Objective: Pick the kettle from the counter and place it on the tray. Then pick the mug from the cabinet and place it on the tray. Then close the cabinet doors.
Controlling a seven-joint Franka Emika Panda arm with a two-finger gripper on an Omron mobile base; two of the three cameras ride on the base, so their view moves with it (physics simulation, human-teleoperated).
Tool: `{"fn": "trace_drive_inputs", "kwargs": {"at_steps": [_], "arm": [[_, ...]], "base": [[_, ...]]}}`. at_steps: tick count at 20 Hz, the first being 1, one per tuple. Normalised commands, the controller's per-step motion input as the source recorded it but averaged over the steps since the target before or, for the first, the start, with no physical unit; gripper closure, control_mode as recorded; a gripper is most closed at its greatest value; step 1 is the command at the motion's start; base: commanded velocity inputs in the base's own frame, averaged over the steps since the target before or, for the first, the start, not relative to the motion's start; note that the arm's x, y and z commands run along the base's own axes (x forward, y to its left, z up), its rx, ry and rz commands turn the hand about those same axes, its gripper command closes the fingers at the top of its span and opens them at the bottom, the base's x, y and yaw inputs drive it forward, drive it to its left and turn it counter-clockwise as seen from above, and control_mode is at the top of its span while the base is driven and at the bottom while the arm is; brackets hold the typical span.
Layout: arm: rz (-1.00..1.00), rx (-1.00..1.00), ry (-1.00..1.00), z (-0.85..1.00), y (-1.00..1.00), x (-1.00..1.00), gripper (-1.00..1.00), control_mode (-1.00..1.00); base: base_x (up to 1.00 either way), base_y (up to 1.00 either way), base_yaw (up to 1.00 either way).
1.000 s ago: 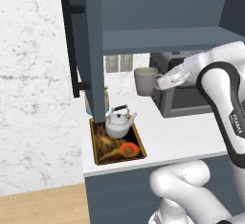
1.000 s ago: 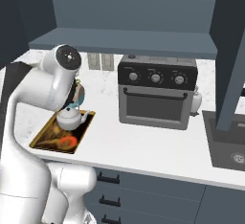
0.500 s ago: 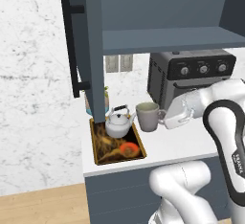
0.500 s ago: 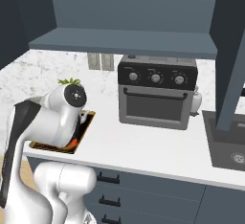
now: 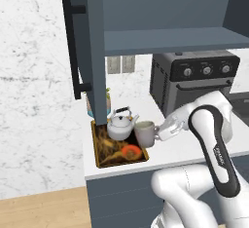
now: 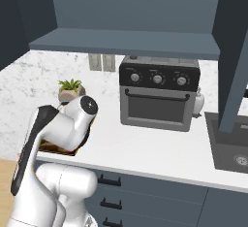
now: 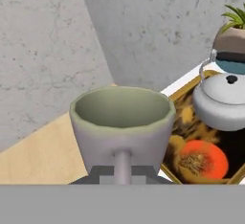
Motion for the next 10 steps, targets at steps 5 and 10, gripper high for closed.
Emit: {"fn": "trace_drive_inputs", "kwargs": {"at_steps": [5,10], "arm": [[0.01,0.05,0.03,-0.76,0.19,0.31,1.0,-1.0],[0.0,0.09,-0.08,-0.59,0.28,0.16,1.0,-1.0]], "base": [[0.0,0.0,0.0],[0.0,0.0,0.0]]}}
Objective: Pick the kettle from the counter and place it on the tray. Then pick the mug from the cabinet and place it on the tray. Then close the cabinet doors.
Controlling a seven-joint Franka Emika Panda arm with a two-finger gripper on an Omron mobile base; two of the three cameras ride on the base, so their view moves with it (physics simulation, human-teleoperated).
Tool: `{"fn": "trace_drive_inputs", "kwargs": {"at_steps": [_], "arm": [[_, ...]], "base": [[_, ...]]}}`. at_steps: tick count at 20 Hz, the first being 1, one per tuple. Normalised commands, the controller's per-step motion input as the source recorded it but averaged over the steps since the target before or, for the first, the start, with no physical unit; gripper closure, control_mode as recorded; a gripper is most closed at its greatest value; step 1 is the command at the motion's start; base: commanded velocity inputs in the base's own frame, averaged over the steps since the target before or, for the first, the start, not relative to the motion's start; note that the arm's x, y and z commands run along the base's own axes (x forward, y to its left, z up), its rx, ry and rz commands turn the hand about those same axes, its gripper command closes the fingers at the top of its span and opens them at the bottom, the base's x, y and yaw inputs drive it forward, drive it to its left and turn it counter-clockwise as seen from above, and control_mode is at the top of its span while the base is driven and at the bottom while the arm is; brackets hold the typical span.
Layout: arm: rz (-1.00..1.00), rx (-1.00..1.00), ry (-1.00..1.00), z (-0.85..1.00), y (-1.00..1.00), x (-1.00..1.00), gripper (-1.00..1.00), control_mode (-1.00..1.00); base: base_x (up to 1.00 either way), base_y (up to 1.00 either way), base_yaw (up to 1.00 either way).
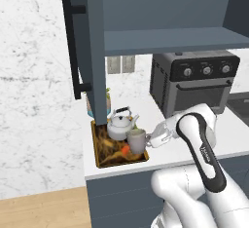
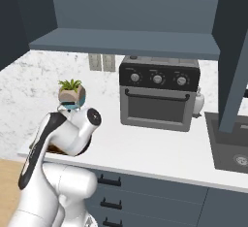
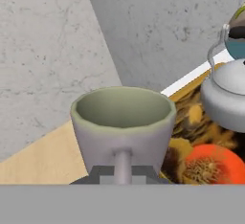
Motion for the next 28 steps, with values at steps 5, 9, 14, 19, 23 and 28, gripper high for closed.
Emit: {"fn": "trace_drive_inputs", "kwargs": {"at_steps": [5,9,14,19,23,28], "arm": [[0.0,0.0,-0.12,-0.37,0.2,0.3,1.0,-1.0],[0.0,-0.03,-0.05,-0.28,0.08,0.34,1.0,-1.0],[0.0,-0.04,0.0,-0.51,0.11,0.13,1.0,-1.0],[0.0,-0.03,0.0,-0.53,0.11,0.05,1.0,-1.0],[0.0,0.0,-0.09,-0.35,0.05,0.11,1.0,-1.0],[0.0,0.0,-0.11,-0.44,0.08,0.02,1.0,-1.0]], "base": [[0.0,0.0,0.0],[0.0,0.0,0.0],[0.0,0.0,0.0],[0.0,0.0,0.0],[0.0,0.0,0.0],[0.0,0.0,0.0]]}}
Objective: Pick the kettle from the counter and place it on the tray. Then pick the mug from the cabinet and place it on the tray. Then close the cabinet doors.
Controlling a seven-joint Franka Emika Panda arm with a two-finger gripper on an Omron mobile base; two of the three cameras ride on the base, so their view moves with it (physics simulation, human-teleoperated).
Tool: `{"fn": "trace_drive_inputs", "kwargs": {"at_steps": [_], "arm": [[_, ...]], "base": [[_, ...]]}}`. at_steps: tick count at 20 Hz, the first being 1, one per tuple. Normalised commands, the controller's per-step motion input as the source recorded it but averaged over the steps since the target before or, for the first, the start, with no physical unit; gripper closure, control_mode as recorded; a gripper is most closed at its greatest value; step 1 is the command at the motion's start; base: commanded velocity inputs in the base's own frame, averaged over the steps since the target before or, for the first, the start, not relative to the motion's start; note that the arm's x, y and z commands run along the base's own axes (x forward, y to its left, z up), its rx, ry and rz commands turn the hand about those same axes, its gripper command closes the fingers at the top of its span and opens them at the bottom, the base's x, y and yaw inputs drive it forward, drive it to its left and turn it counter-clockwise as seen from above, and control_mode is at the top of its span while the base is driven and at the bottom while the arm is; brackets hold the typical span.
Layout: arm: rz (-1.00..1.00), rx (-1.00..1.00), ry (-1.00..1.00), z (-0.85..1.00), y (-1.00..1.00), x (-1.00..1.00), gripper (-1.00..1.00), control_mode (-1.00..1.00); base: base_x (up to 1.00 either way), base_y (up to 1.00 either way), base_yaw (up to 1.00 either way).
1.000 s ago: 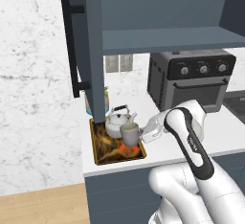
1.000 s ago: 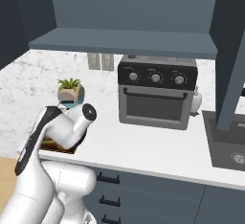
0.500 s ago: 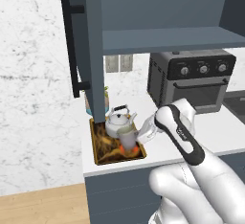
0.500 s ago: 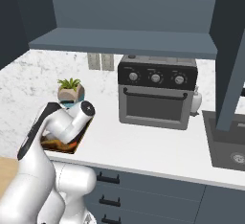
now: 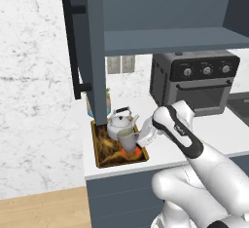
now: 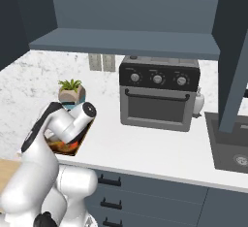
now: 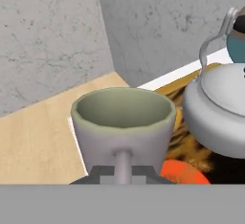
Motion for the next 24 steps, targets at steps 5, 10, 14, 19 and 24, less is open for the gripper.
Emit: {"fn": "trace_drive_inputs", "kwargs": {"at_steps": [5,10,14,19,24], "arm": [[0.0,0.0,-0.13,-0.49,0.1,0.0,1.0,-1.0],[0.0,0.0,-0.08,-0.49,0.04,0.0,1.0,-1.0],[0.0,0.0,0.0,-0.55,0.01,0.0,1.0,-1.0],[0.0,0.0,0.0,-0.54,0.03,0.0,1.0,-1.0],[0.0,0.0,-0.02,-0.42,0.04,0.0,1.0,-1.0]], "base": [[0.0,0.0,0.0],[0.0,0.0,0.0],[0.0,0.0,0.0],[0.0,0.0,0.0],[0.0,0.0,0.0]]}}
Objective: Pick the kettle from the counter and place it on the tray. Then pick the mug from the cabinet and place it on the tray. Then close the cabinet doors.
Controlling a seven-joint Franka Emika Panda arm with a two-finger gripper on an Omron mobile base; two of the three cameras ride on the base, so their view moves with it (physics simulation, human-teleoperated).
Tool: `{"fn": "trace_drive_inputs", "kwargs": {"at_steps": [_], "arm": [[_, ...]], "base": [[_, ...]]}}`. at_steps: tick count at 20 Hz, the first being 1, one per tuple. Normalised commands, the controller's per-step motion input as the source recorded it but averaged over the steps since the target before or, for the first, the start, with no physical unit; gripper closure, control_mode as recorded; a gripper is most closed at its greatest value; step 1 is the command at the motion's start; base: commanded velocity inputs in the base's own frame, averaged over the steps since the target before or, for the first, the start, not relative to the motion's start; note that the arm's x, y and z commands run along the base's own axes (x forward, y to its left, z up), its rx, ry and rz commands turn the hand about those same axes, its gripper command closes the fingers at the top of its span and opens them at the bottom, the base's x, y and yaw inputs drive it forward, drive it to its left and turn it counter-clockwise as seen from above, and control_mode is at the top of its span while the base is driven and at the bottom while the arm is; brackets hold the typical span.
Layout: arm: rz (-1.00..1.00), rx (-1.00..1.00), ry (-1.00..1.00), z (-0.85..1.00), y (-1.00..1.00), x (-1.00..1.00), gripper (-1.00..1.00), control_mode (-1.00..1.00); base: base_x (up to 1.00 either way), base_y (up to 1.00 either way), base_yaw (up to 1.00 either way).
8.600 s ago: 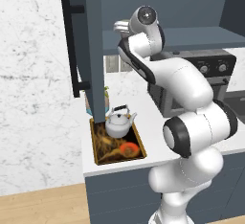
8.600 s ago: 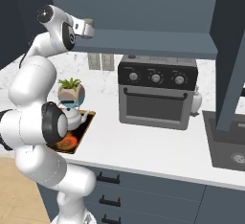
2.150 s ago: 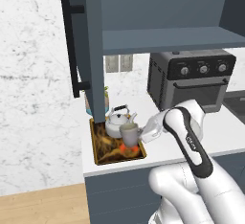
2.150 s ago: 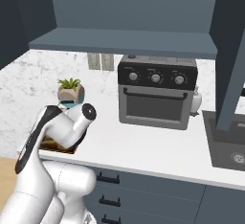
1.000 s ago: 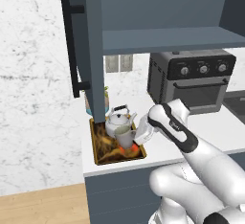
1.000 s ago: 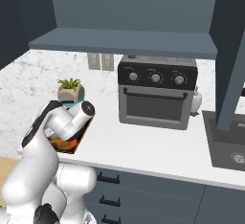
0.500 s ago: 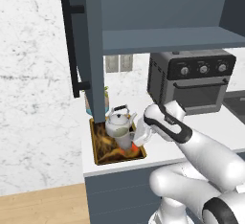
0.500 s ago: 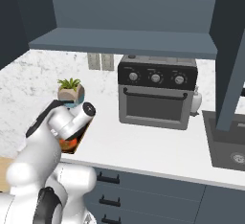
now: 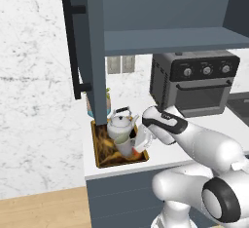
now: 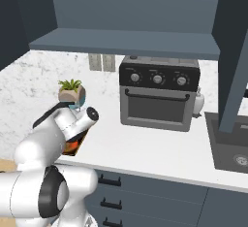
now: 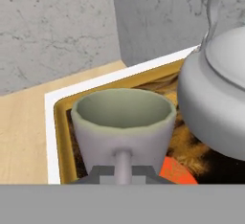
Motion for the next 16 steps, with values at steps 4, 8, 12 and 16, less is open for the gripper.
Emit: {"fn": "trace_drive_inputs", "kwargs": {"at_steps": [4,8,12,16], "arm": [[0.0,0.0,-0.1,-0.42,0.11,-0.02,1.0,-1.0],[0.0,0.02,-0.16,-0.33,0.09,0.0,1.0,-1.0],[0.0,0.0,-0.13,-0.26,-0.01,0.0,1.0,-1.0],[0.0,0.0,-0.03,-0.17,-0.13,0.0,1.0,-1.0]], "base": [[0.0,0.0,0.0],[0.0,0.0,0.0],[0.0,0.0,0.0],[0.0,0.0,0.0]]}}
